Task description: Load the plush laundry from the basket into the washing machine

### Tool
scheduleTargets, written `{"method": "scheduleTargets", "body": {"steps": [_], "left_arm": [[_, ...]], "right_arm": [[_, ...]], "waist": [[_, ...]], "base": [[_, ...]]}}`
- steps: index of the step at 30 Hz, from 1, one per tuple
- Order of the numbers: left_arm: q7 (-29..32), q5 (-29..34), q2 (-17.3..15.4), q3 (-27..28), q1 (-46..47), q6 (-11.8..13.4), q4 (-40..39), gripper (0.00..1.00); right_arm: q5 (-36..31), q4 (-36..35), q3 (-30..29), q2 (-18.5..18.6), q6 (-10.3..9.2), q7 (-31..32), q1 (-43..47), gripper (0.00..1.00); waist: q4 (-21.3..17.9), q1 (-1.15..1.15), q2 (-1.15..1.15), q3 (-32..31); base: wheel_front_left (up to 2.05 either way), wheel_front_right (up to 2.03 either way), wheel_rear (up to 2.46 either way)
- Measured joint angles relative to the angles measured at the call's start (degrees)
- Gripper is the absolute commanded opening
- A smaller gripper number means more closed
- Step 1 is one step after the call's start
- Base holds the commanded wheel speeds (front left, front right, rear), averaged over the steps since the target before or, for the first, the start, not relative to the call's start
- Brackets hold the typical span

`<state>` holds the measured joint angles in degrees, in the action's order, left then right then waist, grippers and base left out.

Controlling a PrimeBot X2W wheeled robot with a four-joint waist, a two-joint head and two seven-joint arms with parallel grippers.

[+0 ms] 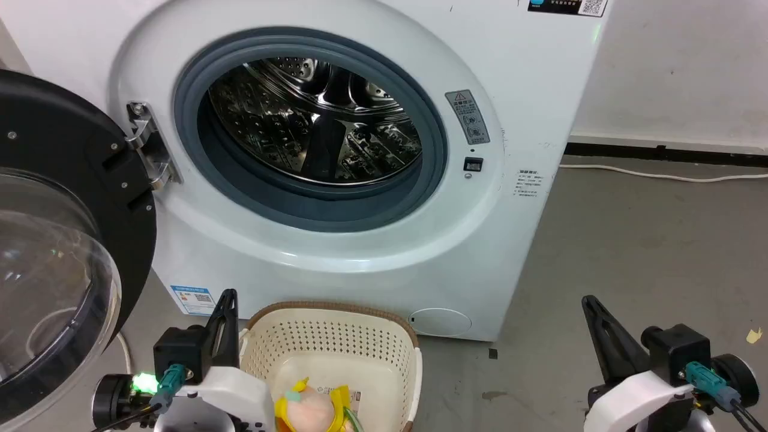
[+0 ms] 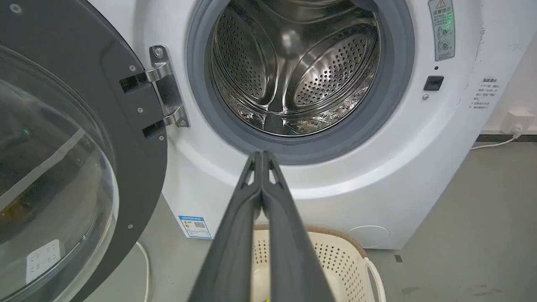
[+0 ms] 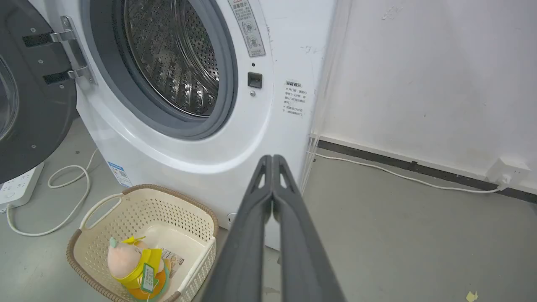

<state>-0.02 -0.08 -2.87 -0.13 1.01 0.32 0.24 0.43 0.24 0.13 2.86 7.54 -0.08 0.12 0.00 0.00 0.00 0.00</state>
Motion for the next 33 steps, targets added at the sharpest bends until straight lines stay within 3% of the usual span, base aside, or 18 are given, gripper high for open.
{"method": "scheduleTargets", "body": {"steps": [33], "left_arm": [[0.00,0.00,0.00,0.00,0.00,0.00,0.00,0.00]], "right_arm": [[0.00,0.00,0.01,0.00,0.00,0.00,0.00,0.00]], "waist": [[0.00,0.00,0.00,0.00]], "base": [[0.00,0.00,0.00]]}}
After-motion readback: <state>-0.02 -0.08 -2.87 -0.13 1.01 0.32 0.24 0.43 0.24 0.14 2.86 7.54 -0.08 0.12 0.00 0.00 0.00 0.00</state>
